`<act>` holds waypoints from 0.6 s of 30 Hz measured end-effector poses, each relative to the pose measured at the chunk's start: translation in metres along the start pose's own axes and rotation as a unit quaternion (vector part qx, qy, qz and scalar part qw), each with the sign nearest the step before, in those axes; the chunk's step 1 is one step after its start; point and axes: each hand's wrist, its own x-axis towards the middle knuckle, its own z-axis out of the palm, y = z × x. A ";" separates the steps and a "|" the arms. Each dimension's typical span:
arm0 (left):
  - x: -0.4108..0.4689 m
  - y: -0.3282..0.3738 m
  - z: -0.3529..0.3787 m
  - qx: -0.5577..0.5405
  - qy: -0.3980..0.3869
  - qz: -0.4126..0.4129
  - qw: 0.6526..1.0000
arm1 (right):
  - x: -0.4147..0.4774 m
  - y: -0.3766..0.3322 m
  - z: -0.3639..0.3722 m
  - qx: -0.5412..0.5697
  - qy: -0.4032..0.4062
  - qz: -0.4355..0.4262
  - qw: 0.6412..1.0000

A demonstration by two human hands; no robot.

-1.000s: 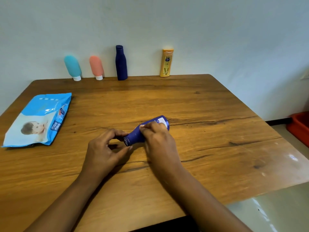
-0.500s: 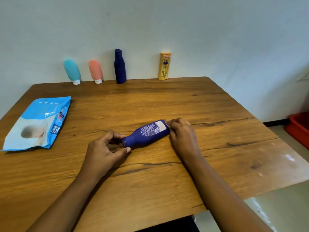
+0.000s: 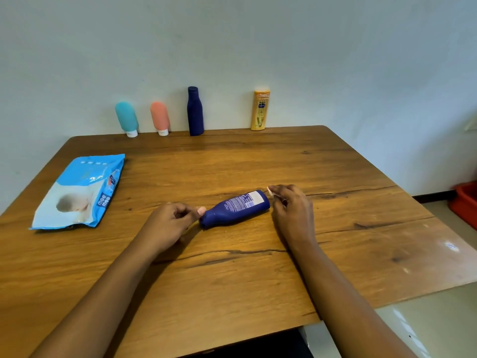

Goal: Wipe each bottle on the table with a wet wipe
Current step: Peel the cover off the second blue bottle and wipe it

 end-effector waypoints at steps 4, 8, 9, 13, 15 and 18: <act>0.005 0.005 -0.002 0.019 -0.022 -0.032 0.999 | -0.001 0.000 -0.003 0.015 0.008 0.010 1.000; 0.001 0.001 -0.002 0.008 -0.027 -0.002 1.000 | -0.002 -0.001 -0.005 0.033 0.019 0.005 0.999; -0.001 -0.001 -0.001 0.015 -0.021 0.013 1.000 | -0.003 -0.002 -0.005 0.036 0.021 0.005 0.999; -0.013 -0.009 0.011 0.039 0.033 0.062 0.997 | -0.004 -0.004 -0.005 0.048 0.058 -0.007 0.997; -0.019 -0.011 0.018 0.038 0.068 0.091 0.993 | -0.006 -0.007 -0.007 0.059 0.067 -0.015 0.996; -0.023 -0.010 0.025 0.036 0.112 0.151 0.981 | -0.014 -0.020 -0.010 0.083 0.072 -0.036 0.993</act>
